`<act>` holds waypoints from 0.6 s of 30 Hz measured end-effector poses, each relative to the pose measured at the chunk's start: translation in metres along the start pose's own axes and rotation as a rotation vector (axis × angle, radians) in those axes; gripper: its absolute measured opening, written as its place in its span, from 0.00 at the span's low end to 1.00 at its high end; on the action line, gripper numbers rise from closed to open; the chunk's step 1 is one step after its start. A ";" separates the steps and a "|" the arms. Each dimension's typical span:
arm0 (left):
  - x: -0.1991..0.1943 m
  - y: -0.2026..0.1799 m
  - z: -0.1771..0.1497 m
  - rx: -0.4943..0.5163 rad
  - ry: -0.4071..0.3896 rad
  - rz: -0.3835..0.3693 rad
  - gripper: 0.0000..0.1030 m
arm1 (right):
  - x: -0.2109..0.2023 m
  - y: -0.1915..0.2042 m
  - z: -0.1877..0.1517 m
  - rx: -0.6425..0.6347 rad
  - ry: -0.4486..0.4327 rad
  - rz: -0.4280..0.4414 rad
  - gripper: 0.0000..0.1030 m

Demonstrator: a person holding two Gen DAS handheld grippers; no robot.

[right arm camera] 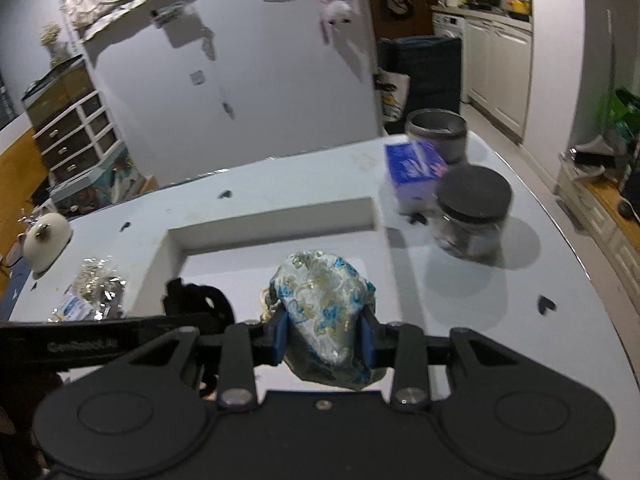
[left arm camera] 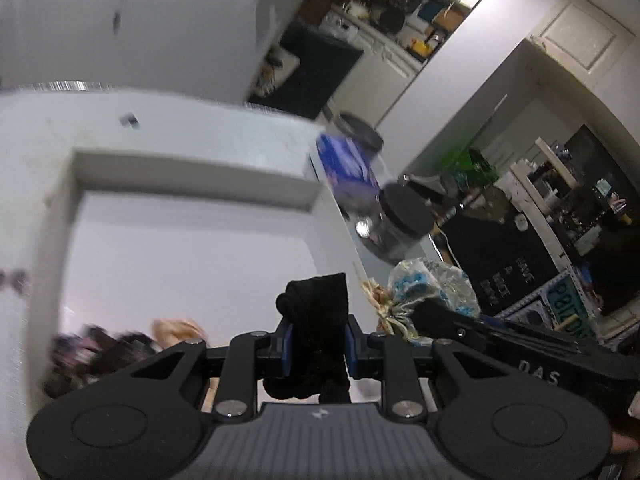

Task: Organize soft objects
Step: 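Carry the black cloth and flowered pouch into the white box with both tools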

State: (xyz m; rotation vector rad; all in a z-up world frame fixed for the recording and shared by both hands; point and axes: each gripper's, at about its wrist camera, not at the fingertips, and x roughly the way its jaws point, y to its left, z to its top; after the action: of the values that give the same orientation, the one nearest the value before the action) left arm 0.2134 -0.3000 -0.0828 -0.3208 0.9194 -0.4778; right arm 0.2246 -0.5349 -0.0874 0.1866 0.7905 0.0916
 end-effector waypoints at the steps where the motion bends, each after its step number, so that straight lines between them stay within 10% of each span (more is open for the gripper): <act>1: 0.010 -0.002 -0.002 -0.013 0.022 -0.011 0.25 | 0.001 -0.005 -0.002 0.006 0.007 -0.006 0.35; 18: 0.103 0.031 -0.020 -0.148 0.241 0.138 0.29 | 0.051 -0.021 -0.016 0.039 0.154 0.033 0.41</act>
State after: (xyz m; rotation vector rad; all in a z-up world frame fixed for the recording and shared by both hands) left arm 0.2572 -0.3289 -0.1785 -0.3356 1.2067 -0.3259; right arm 0.2484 -0.5452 -0.1381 0.2320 0.9430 0.1231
